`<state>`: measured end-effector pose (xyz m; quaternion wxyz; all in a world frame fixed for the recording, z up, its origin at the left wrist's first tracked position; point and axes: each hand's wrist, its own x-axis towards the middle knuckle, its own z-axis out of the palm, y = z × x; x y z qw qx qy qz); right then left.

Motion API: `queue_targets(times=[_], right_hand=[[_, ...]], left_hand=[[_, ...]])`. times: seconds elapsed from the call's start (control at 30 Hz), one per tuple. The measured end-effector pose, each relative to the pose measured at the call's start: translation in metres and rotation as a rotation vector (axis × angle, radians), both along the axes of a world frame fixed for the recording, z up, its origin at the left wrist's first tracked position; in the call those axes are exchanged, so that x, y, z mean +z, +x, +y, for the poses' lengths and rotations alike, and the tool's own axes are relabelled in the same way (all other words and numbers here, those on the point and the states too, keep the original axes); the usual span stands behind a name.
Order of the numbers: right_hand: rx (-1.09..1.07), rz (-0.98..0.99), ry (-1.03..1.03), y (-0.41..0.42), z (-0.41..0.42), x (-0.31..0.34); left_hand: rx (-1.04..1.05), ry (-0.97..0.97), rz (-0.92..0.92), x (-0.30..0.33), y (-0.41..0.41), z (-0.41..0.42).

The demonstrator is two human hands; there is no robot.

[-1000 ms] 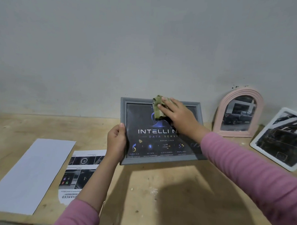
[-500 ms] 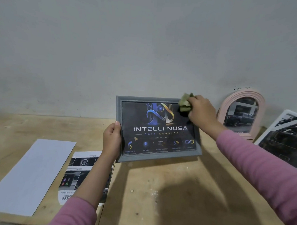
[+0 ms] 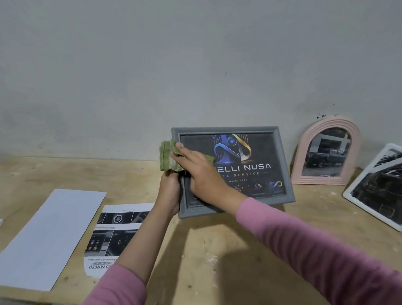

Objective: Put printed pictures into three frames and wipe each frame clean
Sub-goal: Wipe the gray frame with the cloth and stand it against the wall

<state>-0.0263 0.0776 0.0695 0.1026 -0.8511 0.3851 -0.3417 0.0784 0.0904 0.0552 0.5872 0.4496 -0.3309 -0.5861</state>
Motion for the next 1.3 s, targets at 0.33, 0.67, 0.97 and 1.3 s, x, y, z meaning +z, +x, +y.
queue_targets(times=[0.33, 0.67, 0.97, 1.3], right_hand=[[0.102, 0.035, 0.103, 0.005, 0.029, -0.019], [0.266, 0.202, 0.173, -0.006, 0.027, -0.005], [0.386, 0.349, 0.203, -0.019, 0.031, -0.012], [0.255, 0.708, -0.339, -0.061, 0.022, -0.004]], left_hand=[[0.146, 0.116, 0.386, -0.002, 0.021, 0.002], [-0.064, 0.299, 0.325, -0.002, 0.039, 0.007], [0.01, 0.385, 0.37, -0.014, 0.042, 0.002], [0.134, 0.328, 0.253, -0.013, 0.031, -0.015]])
